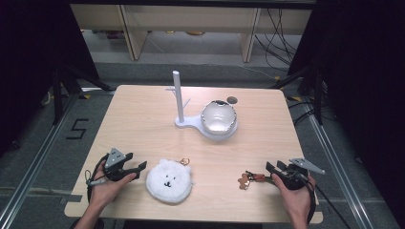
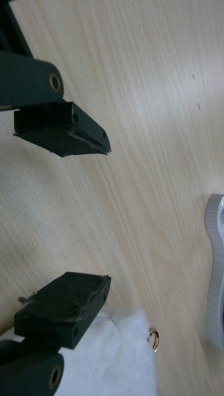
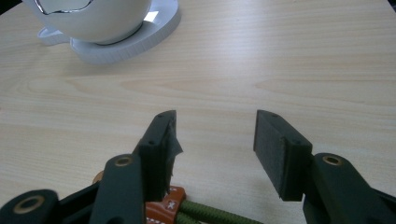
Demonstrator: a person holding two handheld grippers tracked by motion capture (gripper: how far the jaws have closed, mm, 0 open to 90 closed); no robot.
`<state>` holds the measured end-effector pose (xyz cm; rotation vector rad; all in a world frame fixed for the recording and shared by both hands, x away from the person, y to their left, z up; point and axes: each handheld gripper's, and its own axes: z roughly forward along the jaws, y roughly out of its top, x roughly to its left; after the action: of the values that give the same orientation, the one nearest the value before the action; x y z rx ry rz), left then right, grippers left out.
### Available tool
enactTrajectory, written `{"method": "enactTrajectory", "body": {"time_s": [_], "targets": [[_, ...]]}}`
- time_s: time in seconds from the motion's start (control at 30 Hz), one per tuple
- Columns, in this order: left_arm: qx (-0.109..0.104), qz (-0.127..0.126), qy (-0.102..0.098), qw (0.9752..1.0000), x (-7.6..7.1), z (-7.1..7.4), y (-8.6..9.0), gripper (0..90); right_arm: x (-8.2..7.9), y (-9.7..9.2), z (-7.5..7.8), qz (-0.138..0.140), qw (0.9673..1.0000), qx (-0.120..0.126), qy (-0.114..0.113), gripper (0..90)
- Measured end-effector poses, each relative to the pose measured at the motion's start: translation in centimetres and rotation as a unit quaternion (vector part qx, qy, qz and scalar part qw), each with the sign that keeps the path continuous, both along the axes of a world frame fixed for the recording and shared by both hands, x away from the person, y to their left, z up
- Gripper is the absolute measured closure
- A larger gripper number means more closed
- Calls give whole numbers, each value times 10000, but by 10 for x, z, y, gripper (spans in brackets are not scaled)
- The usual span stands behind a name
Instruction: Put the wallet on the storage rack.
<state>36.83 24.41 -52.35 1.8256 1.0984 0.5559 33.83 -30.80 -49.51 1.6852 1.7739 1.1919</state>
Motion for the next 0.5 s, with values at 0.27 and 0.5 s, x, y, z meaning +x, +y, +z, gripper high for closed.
{"method": "enactTrajectory", "body": {"time_s": [0.27,0.5], "targets": [[2,43,83,10000,2,0,0,300,5,-6,-3,162,9996,-162,-165,506],[-16,-4,135,9999,1,-1,-1,300,2,2,-1,49,10000,-65,6,511]]}}
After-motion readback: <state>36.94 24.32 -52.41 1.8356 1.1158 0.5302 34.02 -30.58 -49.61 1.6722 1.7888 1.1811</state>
